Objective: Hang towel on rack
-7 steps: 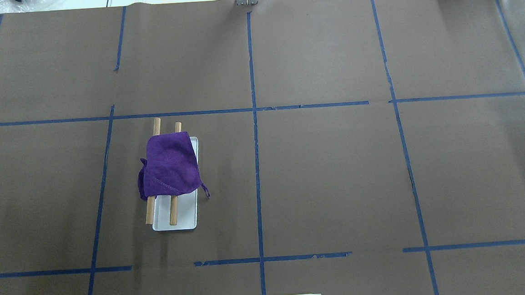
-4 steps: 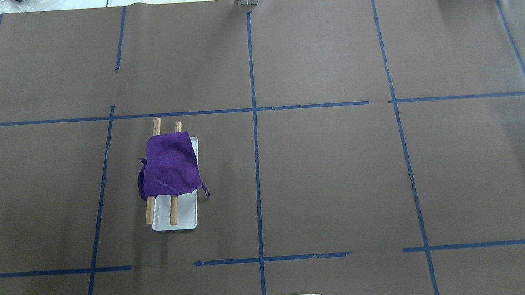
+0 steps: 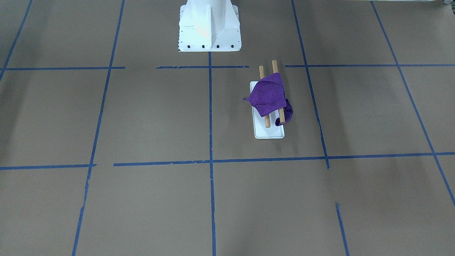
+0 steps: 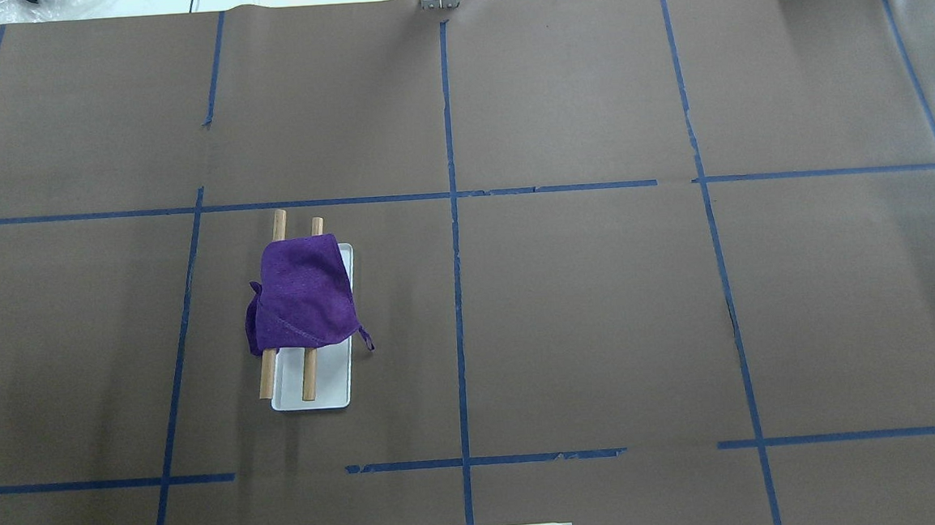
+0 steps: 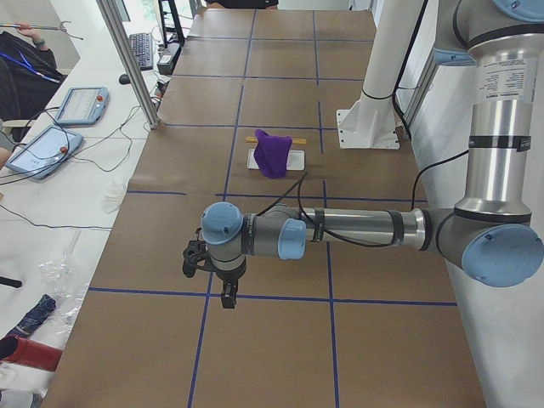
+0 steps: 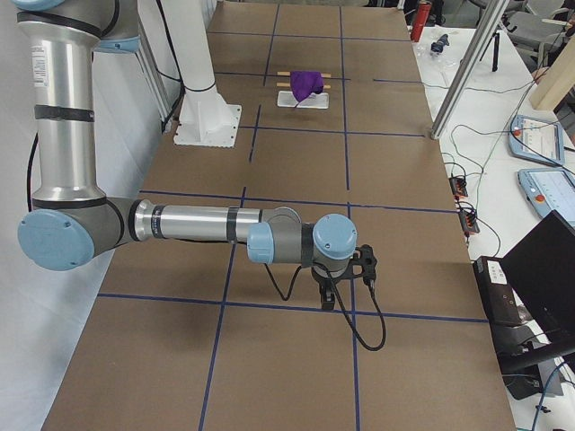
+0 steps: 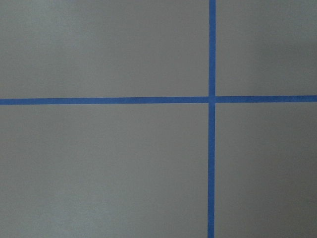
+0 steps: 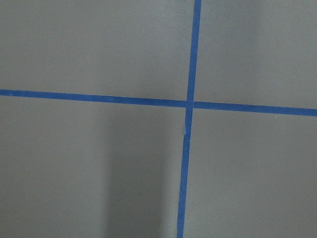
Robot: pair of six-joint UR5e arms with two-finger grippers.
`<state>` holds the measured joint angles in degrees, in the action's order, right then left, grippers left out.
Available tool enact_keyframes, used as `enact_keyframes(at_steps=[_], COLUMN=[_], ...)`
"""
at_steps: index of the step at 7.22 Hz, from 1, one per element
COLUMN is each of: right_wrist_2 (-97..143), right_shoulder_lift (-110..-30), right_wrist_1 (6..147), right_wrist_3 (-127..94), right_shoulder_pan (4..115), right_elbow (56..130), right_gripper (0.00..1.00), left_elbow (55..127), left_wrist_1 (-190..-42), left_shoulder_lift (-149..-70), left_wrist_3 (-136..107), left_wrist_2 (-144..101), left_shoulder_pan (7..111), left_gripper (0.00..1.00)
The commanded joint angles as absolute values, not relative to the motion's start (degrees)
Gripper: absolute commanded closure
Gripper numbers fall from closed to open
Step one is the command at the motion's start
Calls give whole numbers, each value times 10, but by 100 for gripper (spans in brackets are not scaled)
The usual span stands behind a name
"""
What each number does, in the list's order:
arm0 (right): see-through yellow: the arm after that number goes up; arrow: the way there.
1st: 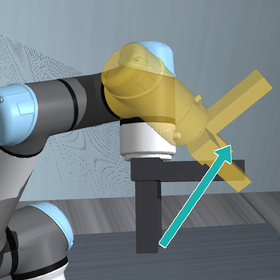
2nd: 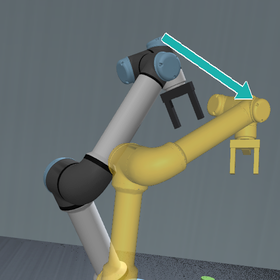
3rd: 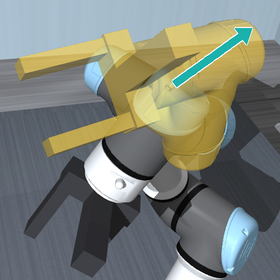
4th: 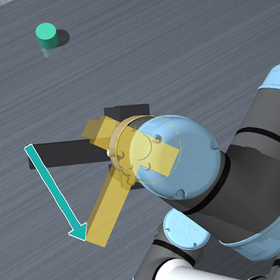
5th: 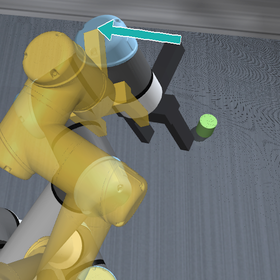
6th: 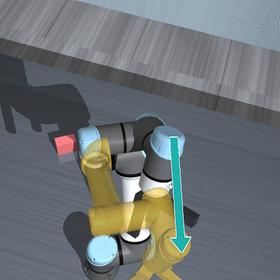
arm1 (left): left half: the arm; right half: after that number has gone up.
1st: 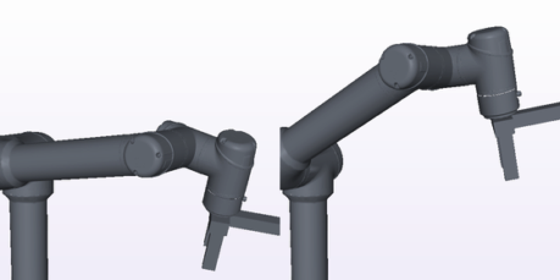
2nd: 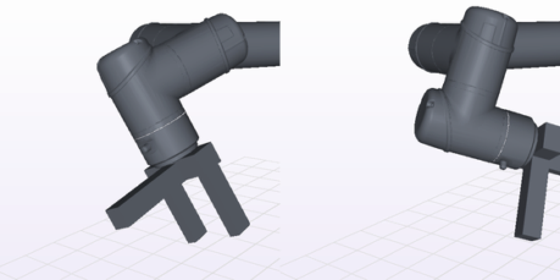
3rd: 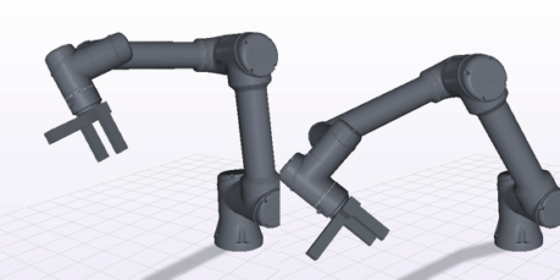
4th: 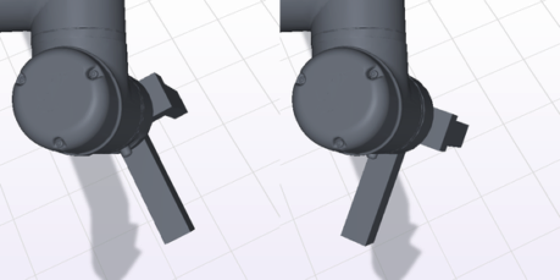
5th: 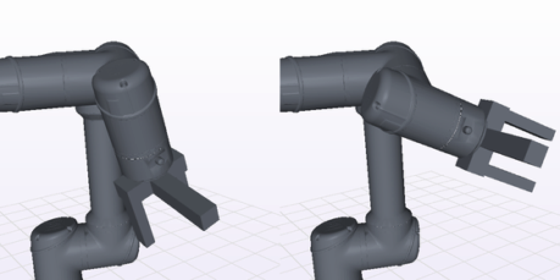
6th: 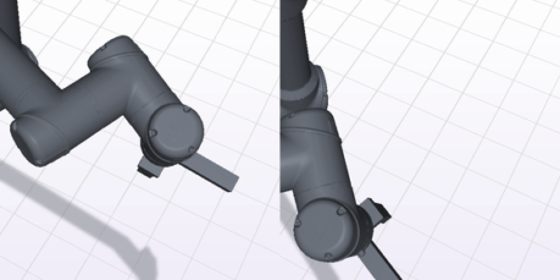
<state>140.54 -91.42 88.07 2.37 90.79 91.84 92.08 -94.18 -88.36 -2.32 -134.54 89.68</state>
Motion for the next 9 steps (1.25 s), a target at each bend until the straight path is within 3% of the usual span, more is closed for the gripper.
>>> enact_keyframes(at_steps=[1, 9], right_wrist_2=[1405, 1396], right_shoulder_lift=[-914, -917], right_wrist_1=[881, 880], right_wrist_3=[24, 27], right_shoulder_pan=[908, 913], right_elbow=[918, 914], right_gripper=[0, 0], left_elbow=[922, 922], left_wrist_1=[-955, -954], left_shoulder_lift=[-882, -884], left_wrist_3=[-39, -40], left_wrist_2=[-1351, -1348], left_shoulder_pan=[896, 894], left_gripper=[0, 0])
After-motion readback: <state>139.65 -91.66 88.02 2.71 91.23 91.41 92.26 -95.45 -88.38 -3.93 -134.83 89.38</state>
